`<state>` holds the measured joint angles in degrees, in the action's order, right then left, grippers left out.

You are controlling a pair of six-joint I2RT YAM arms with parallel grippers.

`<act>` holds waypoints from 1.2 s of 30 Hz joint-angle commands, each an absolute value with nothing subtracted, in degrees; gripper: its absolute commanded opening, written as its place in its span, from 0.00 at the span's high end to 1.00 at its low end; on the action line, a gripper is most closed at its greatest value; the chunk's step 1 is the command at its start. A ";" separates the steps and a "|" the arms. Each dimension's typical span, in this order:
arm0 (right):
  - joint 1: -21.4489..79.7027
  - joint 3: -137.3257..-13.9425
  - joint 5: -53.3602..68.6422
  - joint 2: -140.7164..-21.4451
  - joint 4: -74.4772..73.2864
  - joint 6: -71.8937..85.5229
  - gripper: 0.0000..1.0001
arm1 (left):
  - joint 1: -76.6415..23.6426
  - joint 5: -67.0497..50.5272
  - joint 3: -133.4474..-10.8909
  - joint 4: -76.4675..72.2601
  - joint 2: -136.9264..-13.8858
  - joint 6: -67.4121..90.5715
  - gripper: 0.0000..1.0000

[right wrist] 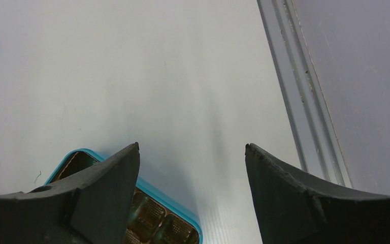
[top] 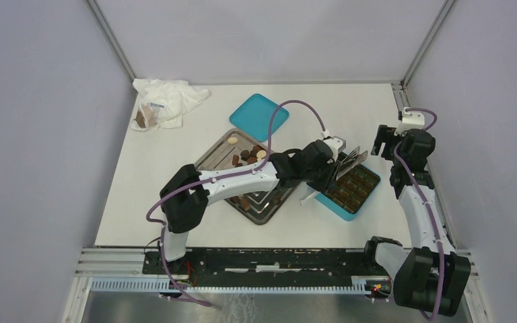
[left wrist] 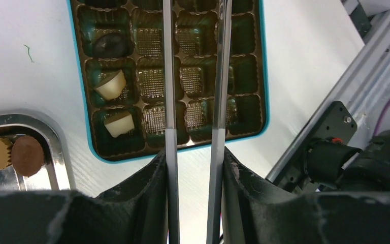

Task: Pack the chocolate
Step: Place the fake chocolate in the packing box.

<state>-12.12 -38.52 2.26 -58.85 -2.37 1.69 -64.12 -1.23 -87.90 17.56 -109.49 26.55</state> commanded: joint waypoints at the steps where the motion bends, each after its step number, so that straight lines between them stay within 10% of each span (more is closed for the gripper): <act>1: -12.26 -38.21 0.61 -57.44 -0.35 2.40 0.19 | -64.65 1.60 -93.15 18.32 -111.79 25.22 0.95; 36: -12.25 -37.89 2.11 -57.33 -0.39 1.73 0.18 | -64.66 3.83 -98.66 24.96 -116.87 23.31 0.52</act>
<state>-12.12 -38.00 2.48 -58.52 -2.20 1.67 -64.38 2.92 -95.77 26.57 -116.99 26.39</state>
